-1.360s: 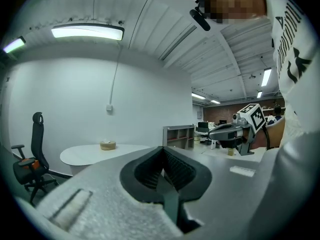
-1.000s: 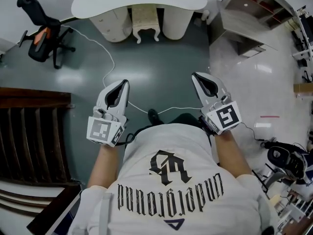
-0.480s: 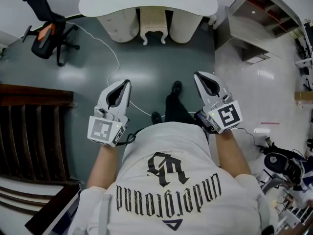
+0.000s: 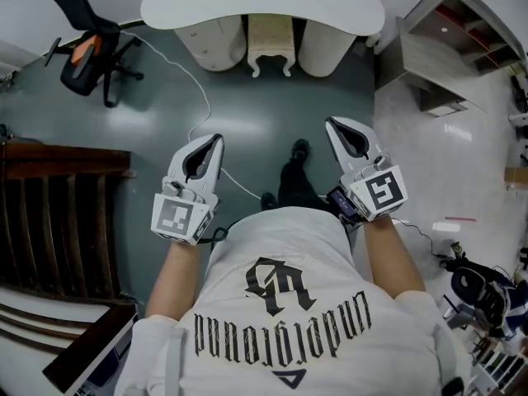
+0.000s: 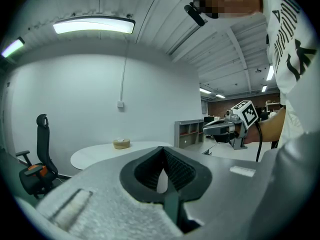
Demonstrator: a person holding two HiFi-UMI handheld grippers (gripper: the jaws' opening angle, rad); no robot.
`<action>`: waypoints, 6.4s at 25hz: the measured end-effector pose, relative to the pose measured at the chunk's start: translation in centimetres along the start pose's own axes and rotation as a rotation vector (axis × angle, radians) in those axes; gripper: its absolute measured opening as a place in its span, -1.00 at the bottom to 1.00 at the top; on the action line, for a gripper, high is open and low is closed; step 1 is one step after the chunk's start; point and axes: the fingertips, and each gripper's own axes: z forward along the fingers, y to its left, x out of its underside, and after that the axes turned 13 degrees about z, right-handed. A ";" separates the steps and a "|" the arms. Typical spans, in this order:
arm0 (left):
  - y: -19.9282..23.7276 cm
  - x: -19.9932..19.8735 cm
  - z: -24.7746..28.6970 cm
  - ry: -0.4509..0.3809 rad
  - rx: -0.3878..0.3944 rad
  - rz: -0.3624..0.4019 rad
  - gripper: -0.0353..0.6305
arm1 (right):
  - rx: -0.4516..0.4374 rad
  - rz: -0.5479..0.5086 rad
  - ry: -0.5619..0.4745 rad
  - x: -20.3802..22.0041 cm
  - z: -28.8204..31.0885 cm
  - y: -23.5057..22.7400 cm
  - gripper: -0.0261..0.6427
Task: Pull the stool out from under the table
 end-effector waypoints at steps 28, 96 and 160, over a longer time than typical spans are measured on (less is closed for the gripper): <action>7.7 6.5 29.0 0.090 0.036 0.063 -0.88 | -0.099 0.047 0.145 3.1 17.8 -23.9 -0.92; 15.5 71.3 58.8 0.107 0.092 0.002 0.26 | 0.124 0.070 0.249 63.7 50.3 -43.9 0.10; 9.8 83.6 54.0 0.368 0.001 -0.112 -0.12 | 0.285 0.166 0.415 74.3 47.3 -41.7 -0.21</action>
